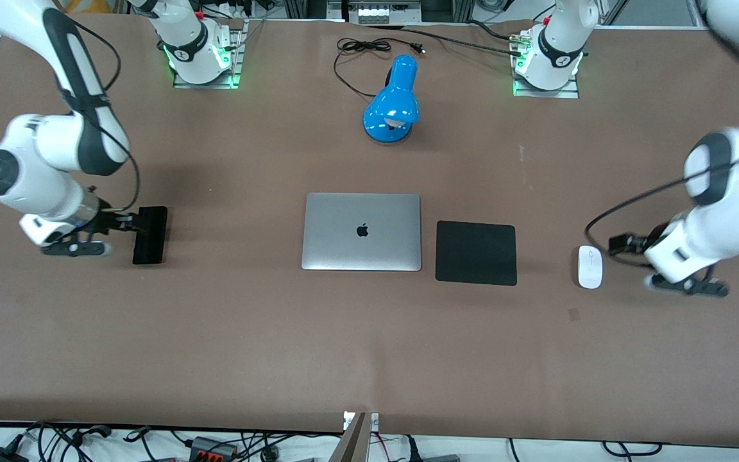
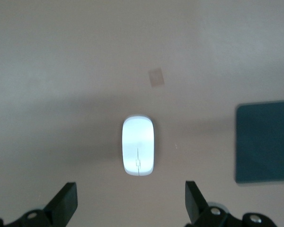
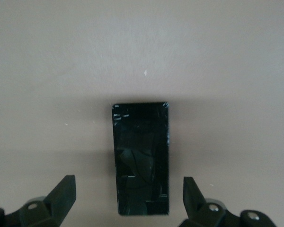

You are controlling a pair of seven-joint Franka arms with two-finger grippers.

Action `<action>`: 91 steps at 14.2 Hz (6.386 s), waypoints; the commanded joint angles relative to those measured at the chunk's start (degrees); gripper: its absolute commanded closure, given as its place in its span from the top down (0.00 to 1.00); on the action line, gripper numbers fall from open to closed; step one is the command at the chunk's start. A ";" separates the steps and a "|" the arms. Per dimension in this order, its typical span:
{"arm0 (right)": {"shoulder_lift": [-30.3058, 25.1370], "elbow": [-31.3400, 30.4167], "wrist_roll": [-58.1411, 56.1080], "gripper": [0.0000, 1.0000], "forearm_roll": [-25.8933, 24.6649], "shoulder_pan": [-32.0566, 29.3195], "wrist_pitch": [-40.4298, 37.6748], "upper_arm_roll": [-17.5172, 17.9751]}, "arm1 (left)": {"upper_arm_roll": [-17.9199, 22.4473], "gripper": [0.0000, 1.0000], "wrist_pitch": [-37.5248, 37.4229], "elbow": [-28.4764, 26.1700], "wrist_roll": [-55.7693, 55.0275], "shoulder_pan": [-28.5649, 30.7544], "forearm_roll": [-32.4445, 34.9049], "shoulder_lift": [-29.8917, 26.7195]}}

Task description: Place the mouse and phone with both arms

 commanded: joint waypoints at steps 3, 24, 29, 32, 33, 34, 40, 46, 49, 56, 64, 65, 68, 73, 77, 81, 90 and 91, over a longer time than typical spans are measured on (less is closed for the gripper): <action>3.92 -3.87 -6.92 1.00 -0.72 -0.86 9.41 0.12 | -0.39 1.00 18.37 -9.48 5.73 2.19 1.05 4.28; 2.45 -0.28 -3.61 0.00 -0.46 0.54 5.86 1.77 | -1.09 0.37 12.49 -8.94 4.50 3.08 0.79 -0.11; 2.70 4.57 9.04 0.00 -0.11 6.07 -1.74 6.70 | -8.71 0.38 -4.77 -1.18 -7.24 3.08 0.44 -3.63; 5.85 4.66 17.06 0.00 -0.28 10.38 2.46 8.73 | -14.09 0.38 -3.48 -2.14 -21.22 1.42 1.14 -2.41; 7.43 4.92 17.76 0.00 0.07 11.87 5.00 9.69 | -14.10 0.37 -1.81 -2.75 -24.56 -0.94 1.14 -1.27; 8.67 5.36 20.47 0.00 0.24 13.36 6.68 10.04 | -13.92 0.36 1.51 -4.67 -27.47 -3.31 1.49 -0.21; 13.24 5.80 31.39 0.07 -0.54 16.54 10.57 10.05 | -14.19 0.36 19.91 -12.34 -47.61 -8.52 22.03 6.64; 9.14 7.02 29.99 1.00 -0.54 15.06 7.78 10.05 | -14.01 0.37 31.86 -17.79 -50.96 -8.61 22.94 8.85; 1.93 15.08 28.59 1.00 -0.63 9.27 -8.80 10.13 | -14.10 0.61 32.04 -17.70 -51.32 -8.61 23.72 9.90; -7.83 30.30 14.87 1.00 0.07 -1.55 -34.40 6.27 | -14.01 1.00 21.20 -13.59 -46.94 -7.56 23.99 0.08; -11.80 35.51 6.55 1.00 -0.63 -3.76 -48.93 6.44 | -14.27 1.00 -20.46 8.11 -23.04 -2.83 4.09 -6.44; -11.80 35.59 5.91 1.00 -0.98 -3.67 -49.02 6.44 | -14.36 1.00 -24.87 11.01 -21.27 -0.72 -0.66 -6.53; -13.02 35.77 1.36 1.00 -1.07 -4.02 -50.07 6.27 | -14.37 1.00 -36.04 16.39 -19.94 1.06 -6.07 -8.71; -13.38 35.86 1.16 1.00 -0.64 -4.11 -51.22 6.27 | -3.77 1.00 -33.36 10.46 -20.02 -2.87 -13.23 -17.58; -13.38 35.68 1.07 1.00 -0.46 -4.29 -49.99 6.27 | 1.81 1.00 -21.34 -4.23 -9.41 -5.71 -10.92 -30.15; -13.38 35.68 1.16 1.00 -0.46 -4.20 -50.25 6.27 | 2.60 1.00 -20.08 -6.98 -8.60 -6.15 -7.74 -31.93; -13.38 35.86 1.16 1.00 -0.19 0.34 -49.82 1.64 | 4.89 1.00 -20.17 -6.10 -6.05 -8.53 -7.03 -30.62; -13.38 35.77 1.16 1.00 -0.19 2.46 -49.21 -0.39 | 4.45 1.00 -20.25 -6.01 -6.31 -8.44 -7.03 -30.35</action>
